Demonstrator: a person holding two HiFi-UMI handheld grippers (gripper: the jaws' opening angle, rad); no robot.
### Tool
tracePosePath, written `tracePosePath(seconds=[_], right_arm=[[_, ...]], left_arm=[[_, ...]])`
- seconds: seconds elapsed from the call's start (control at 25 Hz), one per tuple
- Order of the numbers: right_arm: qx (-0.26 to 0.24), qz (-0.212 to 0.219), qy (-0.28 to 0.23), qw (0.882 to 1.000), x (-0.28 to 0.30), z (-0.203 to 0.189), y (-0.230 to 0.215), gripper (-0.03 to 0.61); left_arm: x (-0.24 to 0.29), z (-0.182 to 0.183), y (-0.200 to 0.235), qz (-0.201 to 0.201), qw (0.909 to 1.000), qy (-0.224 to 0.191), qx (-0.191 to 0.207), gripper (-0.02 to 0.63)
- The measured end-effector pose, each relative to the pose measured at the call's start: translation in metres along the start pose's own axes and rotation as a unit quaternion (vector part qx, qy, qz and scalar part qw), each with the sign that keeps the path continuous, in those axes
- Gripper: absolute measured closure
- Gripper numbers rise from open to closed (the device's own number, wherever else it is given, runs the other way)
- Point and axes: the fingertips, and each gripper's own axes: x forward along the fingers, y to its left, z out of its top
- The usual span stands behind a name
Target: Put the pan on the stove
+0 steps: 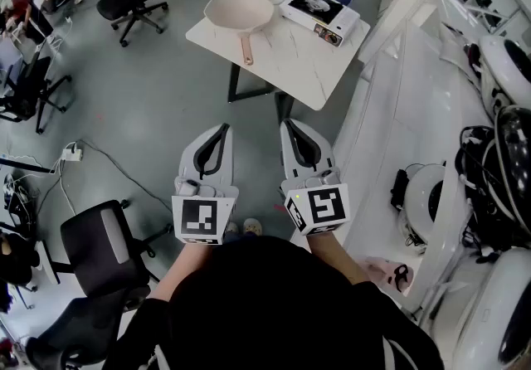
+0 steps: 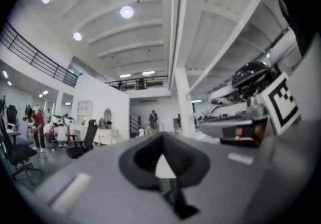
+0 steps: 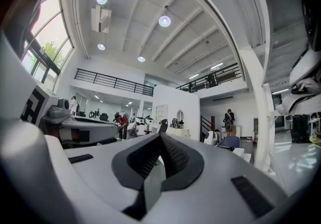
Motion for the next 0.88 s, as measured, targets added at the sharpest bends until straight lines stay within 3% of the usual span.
tracePosePath(seconds=[0.28, 0.48, 0.64, 0.88], right_arm=[[0.008, -0.003, -0.004, 1.000, -0.006, -0.005, -0.016, 0.557], [0.026, -0.006, -0.001, 1.000, 0.004, -0.013, -0.028, 0.555], [0.023, -0.011, 0.000, 1.000, 0.029, -0.020, -0.035, 0.555], [0.009, -0.014, 0.008, 1.000, 0.089, -0.028, -0.043, 0.555]], left_arm=[[0.009, -0.004, -0.007, 0.004, 0.9999, 0.003, -0.010, 0.609], [0.023, -0.012, -0.004, -0.004, 0.9997, 0.025, 0.004, 0.609], [0.044, -0.013, 0.007, -0.009, 0.9999, -0.004, -0.007, 0.609], [0.089, -0.028, 0.051, -0.008, 0.9998, -0.002, -0.018, 0.609]])
